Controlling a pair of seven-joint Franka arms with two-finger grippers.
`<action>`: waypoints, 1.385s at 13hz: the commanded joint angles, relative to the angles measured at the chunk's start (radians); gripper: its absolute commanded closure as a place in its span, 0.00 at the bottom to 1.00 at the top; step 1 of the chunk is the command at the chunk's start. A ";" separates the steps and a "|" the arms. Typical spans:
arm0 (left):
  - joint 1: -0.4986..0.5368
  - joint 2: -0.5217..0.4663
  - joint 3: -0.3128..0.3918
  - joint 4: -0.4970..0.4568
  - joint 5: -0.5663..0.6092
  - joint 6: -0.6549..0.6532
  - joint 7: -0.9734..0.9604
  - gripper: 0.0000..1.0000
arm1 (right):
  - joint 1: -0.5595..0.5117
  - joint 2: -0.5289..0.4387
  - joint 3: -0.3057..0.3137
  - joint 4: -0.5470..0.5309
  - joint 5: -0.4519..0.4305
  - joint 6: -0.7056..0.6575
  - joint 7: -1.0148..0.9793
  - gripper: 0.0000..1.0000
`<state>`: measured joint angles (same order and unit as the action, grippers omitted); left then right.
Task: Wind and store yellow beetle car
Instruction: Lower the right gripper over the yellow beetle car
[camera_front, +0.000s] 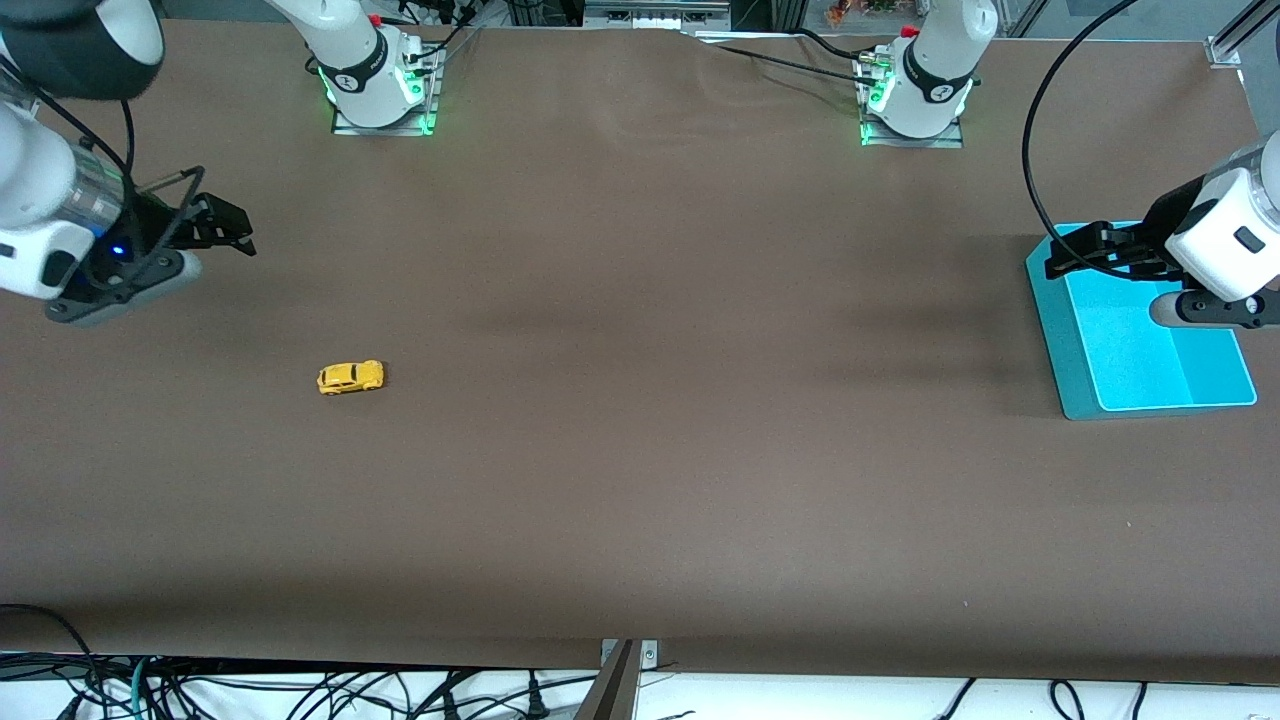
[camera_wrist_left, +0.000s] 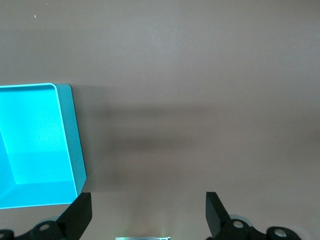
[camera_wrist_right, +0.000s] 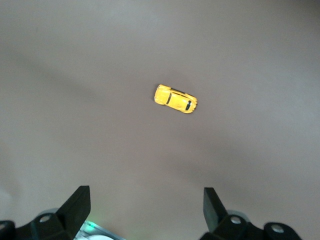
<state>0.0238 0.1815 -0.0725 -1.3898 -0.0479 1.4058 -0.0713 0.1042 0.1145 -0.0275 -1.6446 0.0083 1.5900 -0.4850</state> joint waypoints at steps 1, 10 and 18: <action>0.002 0.015 -0.004 0.031 0.016 -0.008 0.018 0.00 | -0.001 0.024 0.000 -0.071 0.010 0.077 -0.233 0.00; 0.002 0.015 -0.004 0.031 0.014 -0.008 0.018 0.00 | -0.029 0.175 0.004 -0.412 0.009 0.709 -1.013 0.00; -0.001 0.015 -0.004 0.031 0.013 -0.008 0.013 0.00 | -0.057 0.228 0.015 -0.549 0.009 0.932 -1.130 0.00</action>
<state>0.0221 0.1818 -0.0734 -1.3892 -0.0479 1.4058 -0.0714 0.0681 0.3527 -0.0278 -2.1610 0.0083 2.4804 -1.5873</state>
